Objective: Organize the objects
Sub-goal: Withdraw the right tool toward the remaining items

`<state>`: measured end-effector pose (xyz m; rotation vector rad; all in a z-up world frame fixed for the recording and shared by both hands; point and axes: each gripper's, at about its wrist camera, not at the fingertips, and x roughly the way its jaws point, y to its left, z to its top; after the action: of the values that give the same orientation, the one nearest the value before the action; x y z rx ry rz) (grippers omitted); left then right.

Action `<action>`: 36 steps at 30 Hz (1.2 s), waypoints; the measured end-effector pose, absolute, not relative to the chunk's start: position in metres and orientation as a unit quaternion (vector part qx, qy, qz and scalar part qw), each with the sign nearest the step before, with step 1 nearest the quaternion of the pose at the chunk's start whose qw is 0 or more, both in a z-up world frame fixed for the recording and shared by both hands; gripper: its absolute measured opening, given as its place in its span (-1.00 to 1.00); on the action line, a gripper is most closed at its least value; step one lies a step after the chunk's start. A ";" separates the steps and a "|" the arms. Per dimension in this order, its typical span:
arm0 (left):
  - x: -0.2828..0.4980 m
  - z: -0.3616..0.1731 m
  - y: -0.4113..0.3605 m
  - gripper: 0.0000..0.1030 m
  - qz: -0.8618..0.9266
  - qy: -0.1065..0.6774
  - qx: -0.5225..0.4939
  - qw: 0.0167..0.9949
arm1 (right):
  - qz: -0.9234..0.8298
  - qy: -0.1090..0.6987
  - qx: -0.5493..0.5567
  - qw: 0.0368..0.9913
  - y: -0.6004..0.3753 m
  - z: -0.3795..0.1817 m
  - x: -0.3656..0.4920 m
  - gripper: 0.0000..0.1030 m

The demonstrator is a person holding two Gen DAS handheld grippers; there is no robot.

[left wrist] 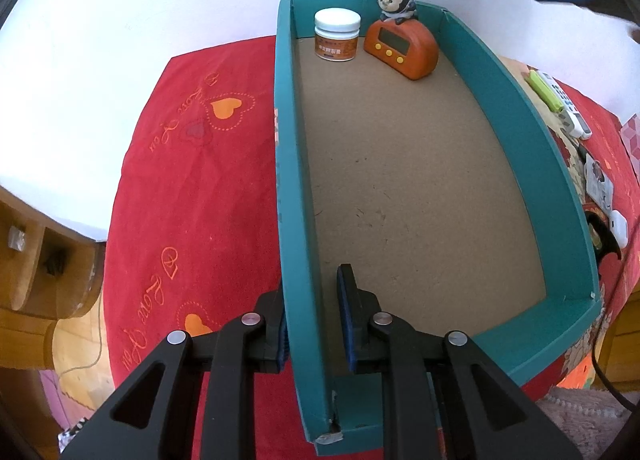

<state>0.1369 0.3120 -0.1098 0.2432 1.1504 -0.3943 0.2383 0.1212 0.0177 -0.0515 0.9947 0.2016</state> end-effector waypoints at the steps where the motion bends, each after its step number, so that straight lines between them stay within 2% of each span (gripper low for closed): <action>1: 0.137 -0.110 0.312 -0.62 -0.185 0.539 0.115 0.814 | 0.087 0.478 -0.021 0.874 0.116 0.021 0.230 0.01; 9: 0.137 -0.109 0.310 -0.61 -0.192 0.537 0.123 0.812 | 0.042 0.497 0.033 0.866 0.078 0.029 0.159 0.02; 14: 0.138 -0.109 0.310 -0.61 -0.197 0.536 0.127 0.811 | 0.011 0.521 0.040 0.853 0.064 0.008 0.116 0.02; 21: 0.136 -0.109 0.310 -0.61 -0.204 0.533 0.134 0.810 | -0.041 0.553 0.153 0.818 0.024 -0.046 0.078 0.02; 28: 0.133 -0.108 0.310 -0.61 -0.211 0.531 0.141 0.808 | -0.052 0.570 0.157 0.805 0.027 -0.073 0.065 0.02; 36: 0.133 -0.108 0.309 -0.61 -0.216 0.531 0.144 0.807 | -0.019 0.571 0.104 0.814 0.068 -0.071 0.048 0.02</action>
<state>0.1333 0.3093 -0.1077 0.3074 1.1365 -0.4618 0.0481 0.0683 -0.0705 0.2230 1.2186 -0.0396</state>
